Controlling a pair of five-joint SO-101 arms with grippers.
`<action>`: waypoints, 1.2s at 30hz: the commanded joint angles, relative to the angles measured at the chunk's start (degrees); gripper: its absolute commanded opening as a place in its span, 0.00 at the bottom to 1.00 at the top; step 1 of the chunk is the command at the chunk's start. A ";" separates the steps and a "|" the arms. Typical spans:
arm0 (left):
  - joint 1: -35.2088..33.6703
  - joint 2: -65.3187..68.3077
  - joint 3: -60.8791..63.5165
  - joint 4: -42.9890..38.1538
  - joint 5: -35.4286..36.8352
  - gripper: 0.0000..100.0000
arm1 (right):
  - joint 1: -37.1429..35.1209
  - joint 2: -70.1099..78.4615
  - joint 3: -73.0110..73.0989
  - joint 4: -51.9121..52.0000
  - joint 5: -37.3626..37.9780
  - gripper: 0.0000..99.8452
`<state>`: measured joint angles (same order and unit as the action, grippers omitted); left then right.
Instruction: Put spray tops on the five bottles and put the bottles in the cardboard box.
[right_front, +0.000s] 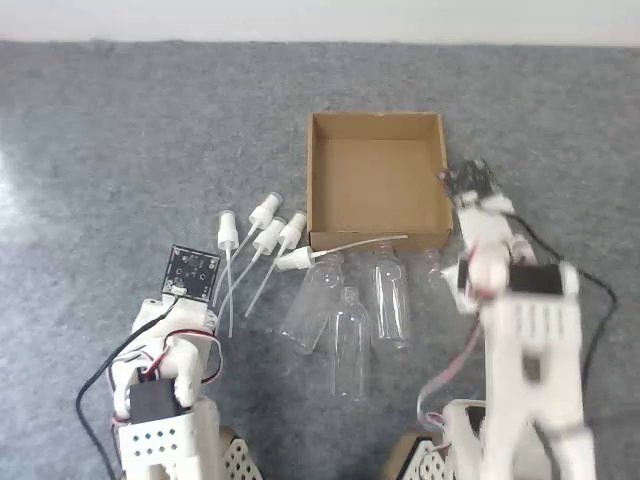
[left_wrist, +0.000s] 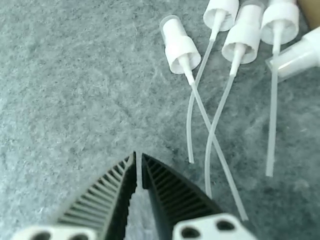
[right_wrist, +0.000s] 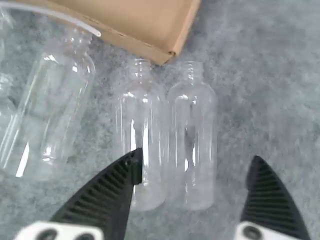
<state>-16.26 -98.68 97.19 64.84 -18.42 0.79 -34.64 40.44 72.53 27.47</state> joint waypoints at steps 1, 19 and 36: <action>-0.35 0.09 -0.31 0.26 -0.62 0.01 | -0.22 14.99 -11.16 -0.48 4.66 0.33; 0.00 0.00 -0.31 -0.18 -0.70 0.01 | 7.78 38.55 -15.21 -15.25 7.03 0.21; -3.87 14.86 -32.40 6.15 -9.58 0.05 | 21.41 43.65 -16.18 -20.44 10.90 0.04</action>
<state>-20.22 -93.67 77.67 69.05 -28.00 20.57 8.79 26.55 52.66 37.32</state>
